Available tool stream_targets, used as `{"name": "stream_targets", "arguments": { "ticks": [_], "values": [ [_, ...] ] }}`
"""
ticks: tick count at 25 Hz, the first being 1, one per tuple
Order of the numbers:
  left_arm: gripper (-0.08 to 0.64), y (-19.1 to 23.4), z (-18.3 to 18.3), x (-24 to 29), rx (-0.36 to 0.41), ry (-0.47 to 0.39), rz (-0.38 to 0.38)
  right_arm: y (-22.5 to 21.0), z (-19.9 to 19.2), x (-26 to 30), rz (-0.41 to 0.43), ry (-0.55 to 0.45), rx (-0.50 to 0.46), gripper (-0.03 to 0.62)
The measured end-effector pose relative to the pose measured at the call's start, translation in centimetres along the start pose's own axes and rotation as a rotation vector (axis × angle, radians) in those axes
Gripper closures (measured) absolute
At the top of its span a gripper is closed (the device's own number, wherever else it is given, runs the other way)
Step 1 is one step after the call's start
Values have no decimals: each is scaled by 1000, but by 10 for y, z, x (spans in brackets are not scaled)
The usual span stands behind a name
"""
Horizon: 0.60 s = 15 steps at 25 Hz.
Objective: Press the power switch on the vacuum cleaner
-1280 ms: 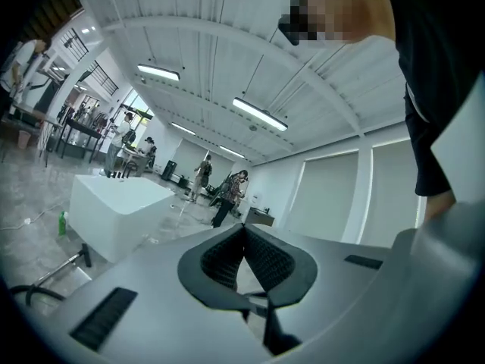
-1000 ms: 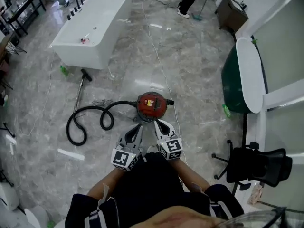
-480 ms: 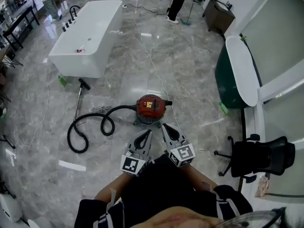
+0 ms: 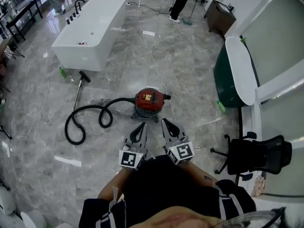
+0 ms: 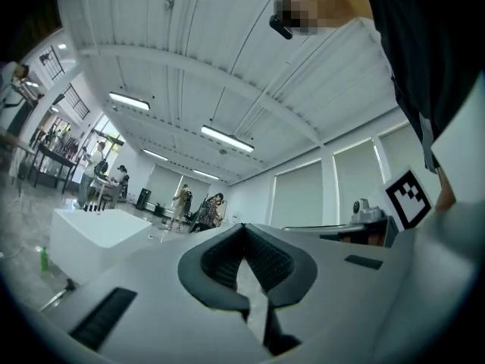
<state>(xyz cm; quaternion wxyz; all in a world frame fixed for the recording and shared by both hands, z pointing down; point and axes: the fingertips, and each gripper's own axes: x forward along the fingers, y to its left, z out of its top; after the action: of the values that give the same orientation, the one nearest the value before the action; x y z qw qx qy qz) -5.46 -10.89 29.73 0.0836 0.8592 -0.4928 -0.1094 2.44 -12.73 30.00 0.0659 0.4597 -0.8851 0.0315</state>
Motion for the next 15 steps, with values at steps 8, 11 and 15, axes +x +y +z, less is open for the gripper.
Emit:
{"name": "stream_targets", "arguments": {
  "ticks": [8, 11, 15],
  "values": [
    [541, -61, 5, -24, 7, -41, -32, 6, 0, -61, -18, -45, 2, 575],
    [541, -87, 4, -33, 8, -32, -31, 4, -1, -95, -42, -67, 25, 575],
    [541, -127, 4, -40, 18, -22, -45, -3, -5, -142, -100, -84, 41, 575]
  ]
}}
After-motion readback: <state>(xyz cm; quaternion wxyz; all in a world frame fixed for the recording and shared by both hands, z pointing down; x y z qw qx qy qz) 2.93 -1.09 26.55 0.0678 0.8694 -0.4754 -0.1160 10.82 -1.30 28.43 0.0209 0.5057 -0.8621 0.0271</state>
